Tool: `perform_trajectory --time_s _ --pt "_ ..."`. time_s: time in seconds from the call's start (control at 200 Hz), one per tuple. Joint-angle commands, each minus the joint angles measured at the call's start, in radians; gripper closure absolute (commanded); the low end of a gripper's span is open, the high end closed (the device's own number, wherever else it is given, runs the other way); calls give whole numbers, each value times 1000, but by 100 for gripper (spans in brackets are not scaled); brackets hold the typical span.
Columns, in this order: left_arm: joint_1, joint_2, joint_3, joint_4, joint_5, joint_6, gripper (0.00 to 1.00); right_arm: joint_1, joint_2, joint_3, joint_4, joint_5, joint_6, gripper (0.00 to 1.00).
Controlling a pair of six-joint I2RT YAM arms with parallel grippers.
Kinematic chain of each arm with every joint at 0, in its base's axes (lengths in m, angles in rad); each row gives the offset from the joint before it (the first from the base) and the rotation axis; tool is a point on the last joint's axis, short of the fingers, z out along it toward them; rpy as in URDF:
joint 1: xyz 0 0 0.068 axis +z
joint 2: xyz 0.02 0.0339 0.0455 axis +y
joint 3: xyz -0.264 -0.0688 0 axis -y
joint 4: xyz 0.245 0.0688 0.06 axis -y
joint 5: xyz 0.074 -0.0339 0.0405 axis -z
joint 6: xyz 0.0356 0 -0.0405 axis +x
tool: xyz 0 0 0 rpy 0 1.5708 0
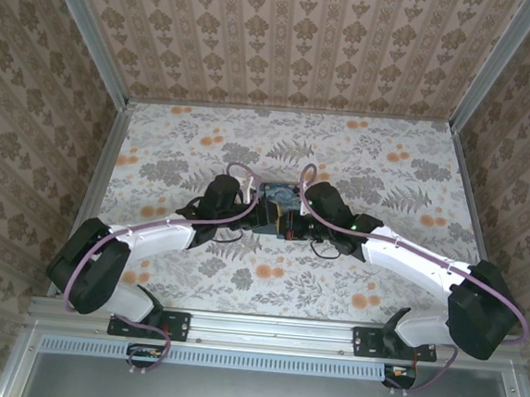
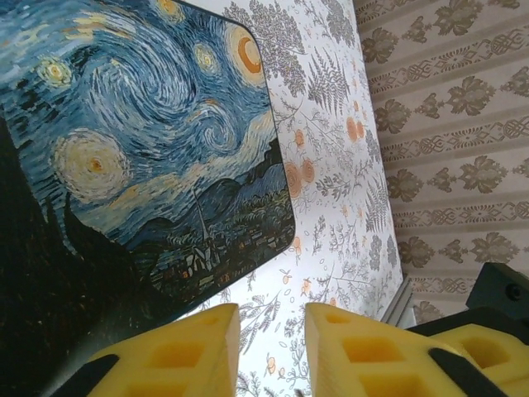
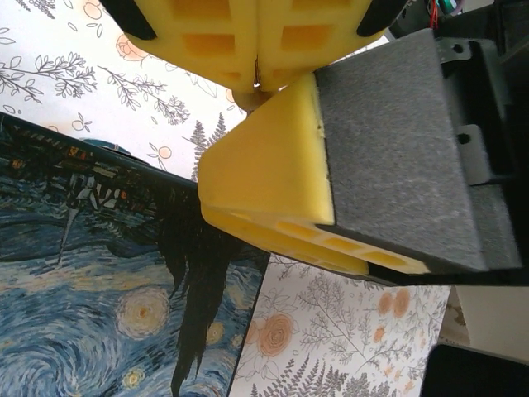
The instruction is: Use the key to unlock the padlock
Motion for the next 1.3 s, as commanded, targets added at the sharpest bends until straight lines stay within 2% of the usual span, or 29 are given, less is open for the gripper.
perform_trajectory --time_s 0.0,0.12,0.205,0.3,0.33,0.355,0.39,0.525,0.605,0.74,0.92,1.075,1.295 --pt "-10 7 32 20 -7 6 79 -7 -9 -7 26 -23 8 100" --pt "-10 9 34 19 -8 8 88 -7 -9 -9 28 -24 10 100" --pt "-12 9 34 26 -9 8 100 -6 -10 -10 31 -26 13 100" --pt "-10 6 38 35 -16 9 100 -8 -13 -12 36 -26 16 100" --pt "-10 5 40 34 -23 11 100 -11 -17 -15 38 -26 19 92" --pt "-10 3 41 36 -29 14 100 -17 -27 -21 41 -25 22 81" --pt "-7 -3 42 42 -34 20 100 -29 -50 -36 48 -22 29 72" --pt "12 -21 62 50 -40 51 100 -110 -155 -108 115 -39 75 68" --pt "28 -30 70 65 -37 62 100 -154 -208 -148 167 -56 107 60" --pt "53 -33 69 149 -39 71 100 -215 -239 -236 375 -110 202 53" --pt "77 -5 53 354 -64 -5 100 -235 -167 -280 689 -134 317 48" --pt "82 18 64 462 -65 -44 100 -235 -80 -264 876 -158 371 46" --pt "83 19 67 508 -77 -92 100 -235 14 -228 1041 -202 376 46"
